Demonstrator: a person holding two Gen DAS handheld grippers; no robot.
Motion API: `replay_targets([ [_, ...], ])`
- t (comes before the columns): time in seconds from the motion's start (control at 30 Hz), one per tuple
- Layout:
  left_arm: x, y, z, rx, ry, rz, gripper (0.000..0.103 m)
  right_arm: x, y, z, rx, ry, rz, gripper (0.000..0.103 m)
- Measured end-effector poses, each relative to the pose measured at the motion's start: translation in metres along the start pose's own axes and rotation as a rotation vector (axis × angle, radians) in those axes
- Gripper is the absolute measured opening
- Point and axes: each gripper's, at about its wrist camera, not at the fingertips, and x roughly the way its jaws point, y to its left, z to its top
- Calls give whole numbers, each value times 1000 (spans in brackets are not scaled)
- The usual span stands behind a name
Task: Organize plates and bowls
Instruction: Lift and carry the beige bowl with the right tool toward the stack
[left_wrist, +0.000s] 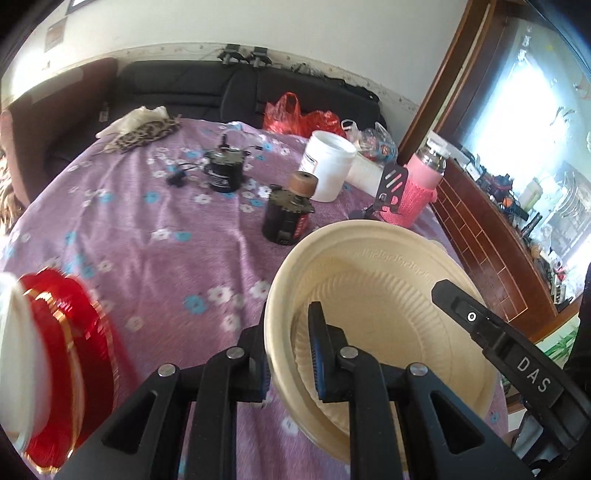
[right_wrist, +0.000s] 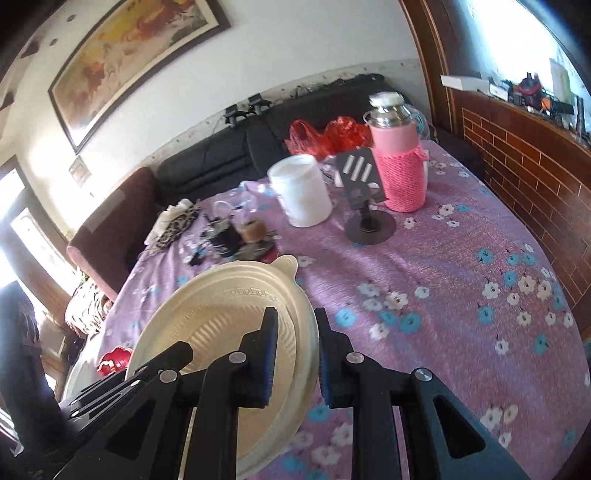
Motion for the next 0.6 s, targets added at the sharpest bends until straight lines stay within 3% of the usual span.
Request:
replay_targets([
  [0.13,-25,13,-12,-16,-29,13,16,-24,26,-11,-48,-38,10,21],
  [0.4,-73,37,-32,-40,-132,57,36,-48,74,-33,-130,-53,61,21],
  [0.6,-107,59,-37,-74,-202,32,36,-56,97,-46,-153,-49,87,21],
])
